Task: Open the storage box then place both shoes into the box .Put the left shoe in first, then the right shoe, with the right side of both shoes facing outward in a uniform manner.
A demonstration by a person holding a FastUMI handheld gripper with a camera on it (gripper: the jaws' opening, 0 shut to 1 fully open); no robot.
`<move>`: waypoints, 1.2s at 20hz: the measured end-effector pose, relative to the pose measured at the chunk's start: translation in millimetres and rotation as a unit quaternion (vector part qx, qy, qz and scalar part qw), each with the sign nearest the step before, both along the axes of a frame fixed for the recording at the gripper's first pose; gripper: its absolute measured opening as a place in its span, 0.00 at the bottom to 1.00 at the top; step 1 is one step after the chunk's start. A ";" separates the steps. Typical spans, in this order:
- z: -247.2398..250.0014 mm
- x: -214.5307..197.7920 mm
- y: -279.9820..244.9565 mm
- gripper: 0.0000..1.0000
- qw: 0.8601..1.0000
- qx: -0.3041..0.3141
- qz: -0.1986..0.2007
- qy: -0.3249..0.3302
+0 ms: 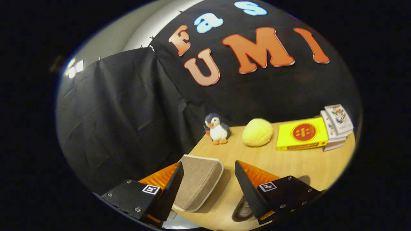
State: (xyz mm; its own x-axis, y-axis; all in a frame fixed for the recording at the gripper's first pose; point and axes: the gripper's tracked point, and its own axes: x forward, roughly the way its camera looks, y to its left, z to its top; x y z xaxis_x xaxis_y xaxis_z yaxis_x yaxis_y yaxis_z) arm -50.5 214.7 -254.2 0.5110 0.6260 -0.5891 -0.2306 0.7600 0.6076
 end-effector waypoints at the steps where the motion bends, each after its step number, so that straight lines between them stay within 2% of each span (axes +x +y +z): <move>1: -7.7 -5.0 10.8 0.96 1.000 0.015 0.008 0.024; 6: -54.1 -32.1 44.1 0.96 0.993 0.040 0.043 0.101; 13: -109.2 -65.2 75.5 0.95 0.976 0.064 0.080 0.194; 18: -125.3 -74.0 83.5 0.93 0.965 0.094 0.076 0.232; 20: -128.8 -77.9 91.1 0.92 0.957 0.119 0.070 0.256; 24: -125.4 -77.4 96.5 0.91 0.950 0.149 0.062 0.266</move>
State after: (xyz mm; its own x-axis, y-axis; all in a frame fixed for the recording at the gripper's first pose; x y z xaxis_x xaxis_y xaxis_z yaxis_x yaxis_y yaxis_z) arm -127.9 311.2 -379.6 0.1012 0.8416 -0.5306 0.0931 0.5230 0.8473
